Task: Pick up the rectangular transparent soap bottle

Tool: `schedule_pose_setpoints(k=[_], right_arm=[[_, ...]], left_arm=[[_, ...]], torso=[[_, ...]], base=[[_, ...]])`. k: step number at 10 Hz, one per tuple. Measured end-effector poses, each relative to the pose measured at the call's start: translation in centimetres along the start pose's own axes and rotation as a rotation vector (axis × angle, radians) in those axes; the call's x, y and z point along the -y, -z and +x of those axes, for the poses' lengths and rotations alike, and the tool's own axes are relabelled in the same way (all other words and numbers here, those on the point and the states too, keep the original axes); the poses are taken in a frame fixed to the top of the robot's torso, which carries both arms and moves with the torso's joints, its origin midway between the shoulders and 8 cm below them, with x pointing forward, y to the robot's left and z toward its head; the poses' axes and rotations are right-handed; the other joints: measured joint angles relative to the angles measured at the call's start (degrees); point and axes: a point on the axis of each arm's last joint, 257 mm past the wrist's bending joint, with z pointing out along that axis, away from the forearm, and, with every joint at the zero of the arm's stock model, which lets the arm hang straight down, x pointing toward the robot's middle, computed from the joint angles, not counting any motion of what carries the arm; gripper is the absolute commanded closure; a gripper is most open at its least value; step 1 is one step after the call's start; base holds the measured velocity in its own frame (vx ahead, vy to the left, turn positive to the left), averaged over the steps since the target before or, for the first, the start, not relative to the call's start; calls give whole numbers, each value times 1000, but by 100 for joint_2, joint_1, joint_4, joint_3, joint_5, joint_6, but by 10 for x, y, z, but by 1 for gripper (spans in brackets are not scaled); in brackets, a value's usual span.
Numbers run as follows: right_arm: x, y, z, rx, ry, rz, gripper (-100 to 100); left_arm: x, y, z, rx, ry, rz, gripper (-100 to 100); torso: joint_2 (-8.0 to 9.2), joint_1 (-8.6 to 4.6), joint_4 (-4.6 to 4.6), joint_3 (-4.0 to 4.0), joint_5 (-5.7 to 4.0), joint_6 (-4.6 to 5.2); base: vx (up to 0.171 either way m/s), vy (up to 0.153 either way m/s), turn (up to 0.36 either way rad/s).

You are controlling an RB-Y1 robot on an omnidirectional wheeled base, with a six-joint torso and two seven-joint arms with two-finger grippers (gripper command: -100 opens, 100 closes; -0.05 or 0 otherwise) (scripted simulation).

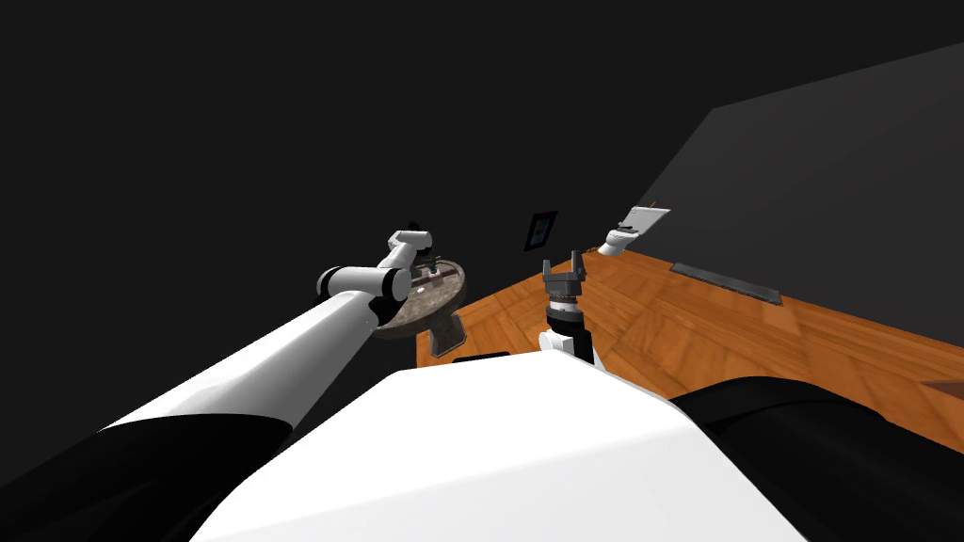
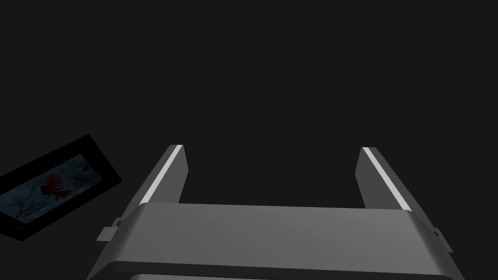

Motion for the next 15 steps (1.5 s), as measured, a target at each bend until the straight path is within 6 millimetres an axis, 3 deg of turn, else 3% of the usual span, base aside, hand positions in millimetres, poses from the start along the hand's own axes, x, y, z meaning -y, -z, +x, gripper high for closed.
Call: schedule_pose_setpoints(k=[5,6,7,9,10,14,15], right_arm=[[0,0,0,0,0,0,0],[0,0,0,0,0,0,0],[0,0,0,0,0,0,0],[0,0,0,0,0,0,0],[0,0,0,0,0,0,0],[0,0,0,0,0,0,0],[0,0,0,0,0,0,0]], left_arm=[[-34,-7,-3,12,-21,-103,-100],[-34,-7,-3,12,-21,-103,0],[-34,-7,-3,12,-21,-103,-100],[-43,-19,-4,12,-20,-101,-100],[-44,-19,-5,12,-20,-100,100],[-47,-21,-4,11,-21,-109,100],[-47,-21,-4,11,-21,-108,0]], torso=[[0,-5,0,-1,-1,-1],[7,-15,2,4,-3,0],[12,-20,3,7,-4,0],[-3,-16,-1,-2,-3,0],[3,-19,1,2,-4,0],[-26,-14,1,-14,-5,6],[-30,-13,-1,-16,-5,6]], base=[[43,56,-21],[0,0,0],[34,8,-9],[40,13,-5],[0,0,0],[-5,-1,3],[0,0,0]])
